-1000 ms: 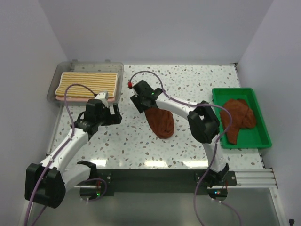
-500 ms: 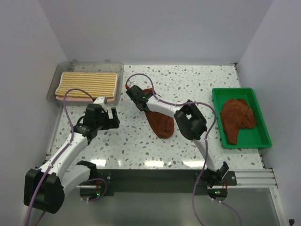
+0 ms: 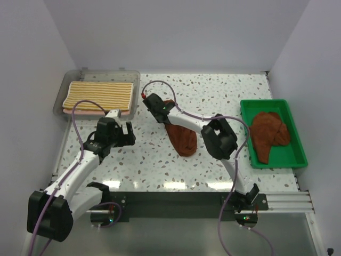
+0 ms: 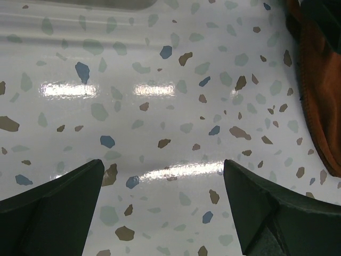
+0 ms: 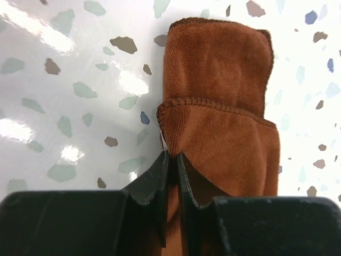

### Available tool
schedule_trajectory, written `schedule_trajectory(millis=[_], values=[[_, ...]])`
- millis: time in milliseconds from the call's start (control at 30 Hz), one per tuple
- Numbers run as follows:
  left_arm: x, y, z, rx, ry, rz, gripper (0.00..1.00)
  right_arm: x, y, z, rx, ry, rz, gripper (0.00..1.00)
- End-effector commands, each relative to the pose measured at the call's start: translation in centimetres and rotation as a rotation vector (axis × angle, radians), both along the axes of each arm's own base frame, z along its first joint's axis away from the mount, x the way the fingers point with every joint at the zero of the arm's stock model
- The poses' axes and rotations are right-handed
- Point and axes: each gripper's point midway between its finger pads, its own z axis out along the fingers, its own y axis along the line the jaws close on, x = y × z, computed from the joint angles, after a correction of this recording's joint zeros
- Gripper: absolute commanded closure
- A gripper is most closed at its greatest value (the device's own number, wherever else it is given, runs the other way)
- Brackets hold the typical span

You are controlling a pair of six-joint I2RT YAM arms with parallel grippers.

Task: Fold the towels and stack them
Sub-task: Flatten out the crumpled towel

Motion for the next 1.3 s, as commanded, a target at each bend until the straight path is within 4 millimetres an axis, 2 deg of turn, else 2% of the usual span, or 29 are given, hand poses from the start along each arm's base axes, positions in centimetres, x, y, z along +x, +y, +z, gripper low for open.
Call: schedule_trajectory(millis=[0,133,233,333,400,433,467,500,533,600,633,700,733,833,933,967,1067,1100,1267], values=[[0.9,-0.3,0.8,-0.015,-0.043,0.005,0.00,0.3,1.1,8.3,0.141,-0.086,0.029,0.87],[0.9,-0.3,0.8,-0.013,-0.045,0.003,0.00,-0.9,-0.3,9.1,0.181,-0.060,0.010,0.87],[0.9,-0.3,0.9,-0.014,-0.046,0.002,0.00,-1.5,-2.0,9.2,0.217,-0.033,-0.025,0.98],[0.9,-0.6,0.8,-0.026,-0.043,-0.010,0.00,-2.1,-4.0,8.9,0.263,0.003,-0.063,0.92],[0.9,-0.7,0.7,-0.031,-0.040,-0.011,0.00,-2.9,-4.4,9.0,0.307,0.042,-0.059,0.92],[0.7,-1.3,0.7,-0.055,-0.034,-0.035,0.00,-3.4,-5.8,7.6,0.306,0.072,-0.098,0.94],[0.7,-1.6,0.8,-0.065,-0.033,-0.044,0.00,-3.6,-6.6,8.6,0.342,0.059,-0.117,0.95],[0.8,-1.8,0.8,-0.077,-0.031,-0.049,0.00,-3.5,-7.3,8.6,0.376,0.054,-0.143,0.96],[0.8,-2.3,0.9,-0.096,-0.026,-0.062,0.00,-3.8,-9.5,6.9,0.406,0.102,-0.211,0.96],[1.4,-3.0,1.3,-0.136,-0.036,-0.066,0.00,-3.6,-11.4,6.9,0.460,0.100,-0.268,0.96],[1.4,-3.7,1.4,-0.167,-0.033,-0.088,0.00,-4.0,-12.9,5.3,0.468,0.135,-0.307,0.97],[2.3,-4.7,1.7,-0.211,-0.040,-0.096,0.00,-4.1,-13.8,4.5,0.491,0.155,-0.326,0.97],[2.4,-5.5,1.8,-0.226,-0.038,-0.117,0.00,-4.4,-14.5,3.5,0.501,0.190,-0.348,0.97],[3.8,-7.3,2.1,-0.244,-0.043,-0.148,0.01,-5.0,-15.2,1.5,0.520,0.234,-0.375,0.97],[5.1,-10.3,2.6,-0.239,-0.075,-0.214,0.03,-5.2,-15.4,0.4,0.553,0.263,-0.396,0.97],[6.0,-11.1,3.4,-0.244,-0.117,-0.231,0.03,-5.5,-15.0,0.2,0.568,0.280,-0.383,0.97],[7.3,-13.6,3.8,-0.226,-0.165,-0.306,0.04,-5.4,-15.3,-0.4,0.571,0.290,-0.386,0.97],[8.4,-14.5,4.1,-0.224,-0.194,-0.327,0.04,-5.4,-15.1,-0.5,0.577,0.296,-0.379,0.97],[10.3,-18.7,4.5,-0.207,-0.256,-0.440,0.06,-5.6,-15.2,-1.2,0.592,0.319,-0.384,0.97]])
